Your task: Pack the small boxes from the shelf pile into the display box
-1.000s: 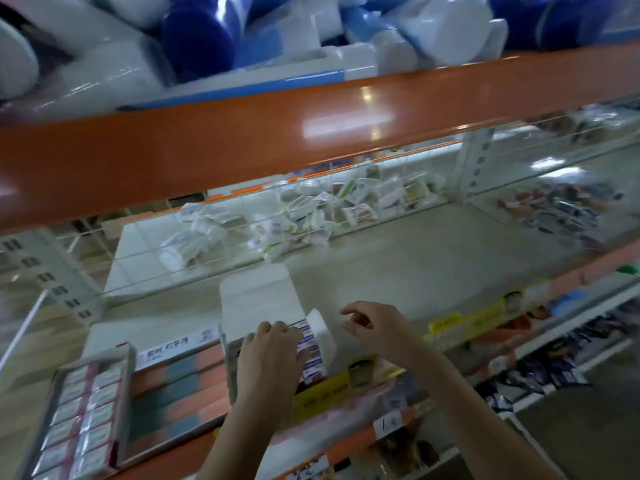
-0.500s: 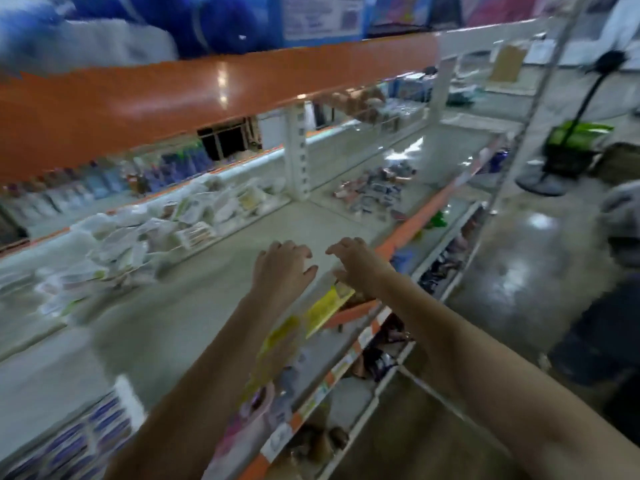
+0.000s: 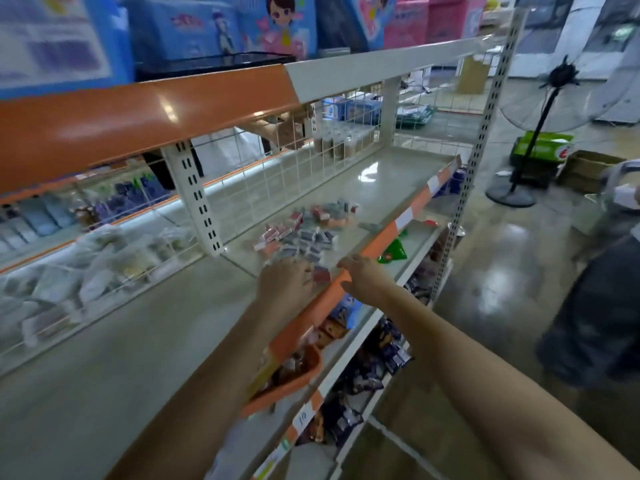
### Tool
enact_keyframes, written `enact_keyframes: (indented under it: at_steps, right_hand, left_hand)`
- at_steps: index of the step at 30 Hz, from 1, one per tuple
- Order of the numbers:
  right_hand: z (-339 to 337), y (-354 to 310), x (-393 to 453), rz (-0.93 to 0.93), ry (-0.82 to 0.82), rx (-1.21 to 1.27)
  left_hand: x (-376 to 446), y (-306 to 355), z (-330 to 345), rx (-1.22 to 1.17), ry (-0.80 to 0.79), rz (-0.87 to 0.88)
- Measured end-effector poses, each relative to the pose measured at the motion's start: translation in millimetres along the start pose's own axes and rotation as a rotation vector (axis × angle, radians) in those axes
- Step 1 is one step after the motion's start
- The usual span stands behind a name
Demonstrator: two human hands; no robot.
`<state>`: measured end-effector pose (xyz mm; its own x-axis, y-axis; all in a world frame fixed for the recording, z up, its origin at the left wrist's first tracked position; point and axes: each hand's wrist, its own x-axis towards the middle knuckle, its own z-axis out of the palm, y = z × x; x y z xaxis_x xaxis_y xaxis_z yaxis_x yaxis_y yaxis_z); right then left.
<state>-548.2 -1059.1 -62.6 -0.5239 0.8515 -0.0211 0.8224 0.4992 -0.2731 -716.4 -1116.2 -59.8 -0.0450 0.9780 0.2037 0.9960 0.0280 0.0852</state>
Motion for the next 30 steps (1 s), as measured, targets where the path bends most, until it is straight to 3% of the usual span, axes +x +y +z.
enact_keyframes:
  at_steps: [7, 14, 24, 30]
  right_hand:
    - [-3, 36, 96, 0.063, 0.077, 0.085]
    - [10, 49, 160, 0.072, 0.07, 0.06]
    - [7, 88, 188, -0.15, 0.08, 0.216]
    - [-14, 90, 200, -0.366, 0.058, 0.328]
  left_hand:
    - [100, -19, 20, 0.019, 0.038, -0.06]
    - [165, -39, 46, 0.037, -0.019, -0.114]
    - [167, -43, 57, -0.089, 0.0, -0.173]
    - [131, -35, 46, -0.238, 0.151, -0.349]
